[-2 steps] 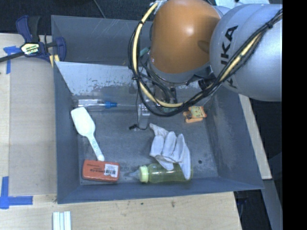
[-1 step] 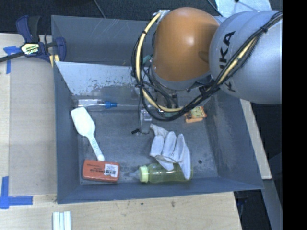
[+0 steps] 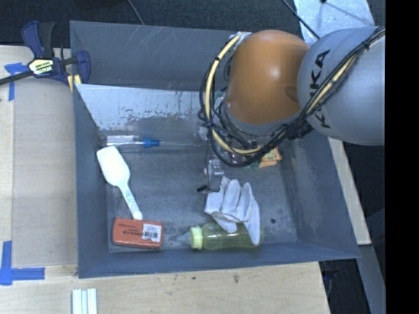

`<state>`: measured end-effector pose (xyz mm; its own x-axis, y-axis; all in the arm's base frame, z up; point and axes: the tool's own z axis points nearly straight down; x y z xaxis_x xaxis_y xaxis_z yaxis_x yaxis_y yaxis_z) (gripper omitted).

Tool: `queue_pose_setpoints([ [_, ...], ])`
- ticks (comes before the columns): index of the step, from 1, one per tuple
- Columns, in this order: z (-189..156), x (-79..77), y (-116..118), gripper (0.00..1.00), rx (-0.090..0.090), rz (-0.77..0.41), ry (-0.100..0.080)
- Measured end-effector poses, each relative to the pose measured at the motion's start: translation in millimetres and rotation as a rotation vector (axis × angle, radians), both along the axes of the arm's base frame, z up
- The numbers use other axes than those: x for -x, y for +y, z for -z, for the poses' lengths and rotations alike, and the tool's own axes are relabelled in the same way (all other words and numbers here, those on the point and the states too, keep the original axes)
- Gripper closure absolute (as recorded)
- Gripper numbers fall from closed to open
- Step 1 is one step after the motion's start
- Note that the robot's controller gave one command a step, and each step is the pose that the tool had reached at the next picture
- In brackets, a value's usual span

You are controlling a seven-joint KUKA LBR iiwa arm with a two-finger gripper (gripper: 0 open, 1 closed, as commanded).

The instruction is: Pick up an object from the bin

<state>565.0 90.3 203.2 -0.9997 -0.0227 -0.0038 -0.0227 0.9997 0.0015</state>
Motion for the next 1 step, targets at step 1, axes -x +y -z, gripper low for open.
queue_pose_setpoints([
  [1, 19.2, 4.6, -17.4, 0.00, 0.005, 0.050, 0.003],
])
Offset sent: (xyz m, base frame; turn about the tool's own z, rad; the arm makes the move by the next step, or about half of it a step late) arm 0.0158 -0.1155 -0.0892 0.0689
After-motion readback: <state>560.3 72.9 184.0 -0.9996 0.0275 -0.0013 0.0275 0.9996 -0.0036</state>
